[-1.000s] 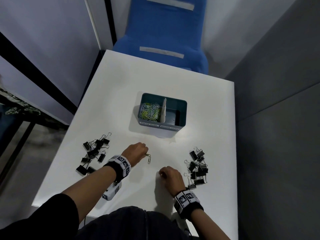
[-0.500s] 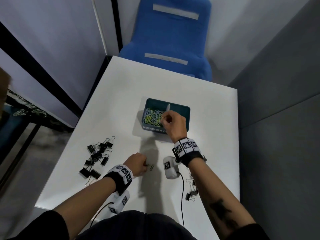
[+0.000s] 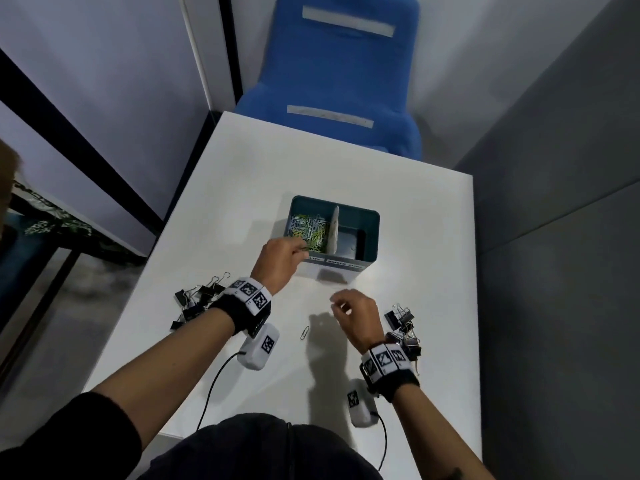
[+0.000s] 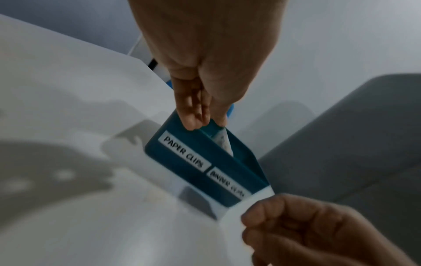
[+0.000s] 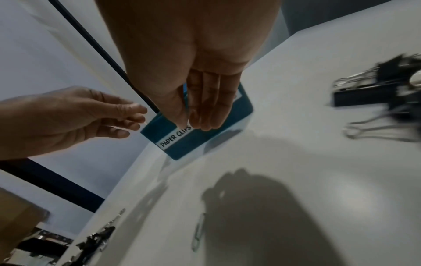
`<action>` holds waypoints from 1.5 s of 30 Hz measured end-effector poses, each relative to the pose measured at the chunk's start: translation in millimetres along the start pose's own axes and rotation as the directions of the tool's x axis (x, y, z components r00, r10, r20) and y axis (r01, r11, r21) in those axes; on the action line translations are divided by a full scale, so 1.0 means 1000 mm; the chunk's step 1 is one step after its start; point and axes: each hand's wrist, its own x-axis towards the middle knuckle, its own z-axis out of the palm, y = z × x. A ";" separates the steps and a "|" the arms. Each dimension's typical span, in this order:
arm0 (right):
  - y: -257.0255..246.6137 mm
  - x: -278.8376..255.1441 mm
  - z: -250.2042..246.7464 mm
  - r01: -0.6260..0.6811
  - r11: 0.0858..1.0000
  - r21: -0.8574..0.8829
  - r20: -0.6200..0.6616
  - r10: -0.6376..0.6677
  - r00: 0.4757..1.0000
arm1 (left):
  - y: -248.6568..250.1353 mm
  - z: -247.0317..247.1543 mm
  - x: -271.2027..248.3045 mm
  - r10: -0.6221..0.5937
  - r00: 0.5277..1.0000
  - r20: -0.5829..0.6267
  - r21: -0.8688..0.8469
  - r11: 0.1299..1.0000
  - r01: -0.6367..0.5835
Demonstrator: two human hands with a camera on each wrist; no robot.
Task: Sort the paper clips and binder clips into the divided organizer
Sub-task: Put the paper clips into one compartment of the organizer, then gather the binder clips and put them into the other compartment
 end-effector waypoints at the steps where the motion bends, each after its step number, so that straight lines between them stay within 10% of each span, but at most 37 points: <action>1: 0.009 -0.010 -0.002 -0.007 1.000 -0.012 0.002 0.007 1.000 | -0.003 0.008 -0.008 0.031 0.998 0.047 0.053 0.998 -0.033; 7: 0.066 -0.064 -0.019 -0.130 0.988 -0.085 -0.081 0.123 0.989 | -0.036 0.062 -0.068 -0.122 0.896 0.428 0.449 0.889 -0.093; 14: 0.097 -0.099 -0.042 -0.471 0.845 -0.252 -0.261 0.409 0.874 | -0.033 0.098 -0.098 -0.130 0.885 0.447 0.555 0.816 -0.161; 23: 0.117 -0.105 -0.040 -0.831 0.543 -0.120 -0.138 0.820 0.555 | -0.029 0.096 -0.087 -0.282 0.853 0.440 0.509 0.861 0.022; 28: 0.102 -0.107 -0.015 -0.713 0.695 -0.092 -0.147 0.699 0.700 | -0.013 0.081 -0.075 -0.202 0.884 0.421 0.494 0.868 -0.037; 34: 0.077 -0.099 0.002 -0.633 0.756 -0.163 -0.047 0.635 0.771 | 0.039 0.036 -0.007 0.085 0.996 0.041 0.316 0.944 -0.093; 45: 0.088 -0.072 -0.035 -0.513 0.858 -0.042 -0.140 0.503 0.853 | -0.035 -0.031 0.021 -0.116 0.969 -0.219 0.334 0.924 0.187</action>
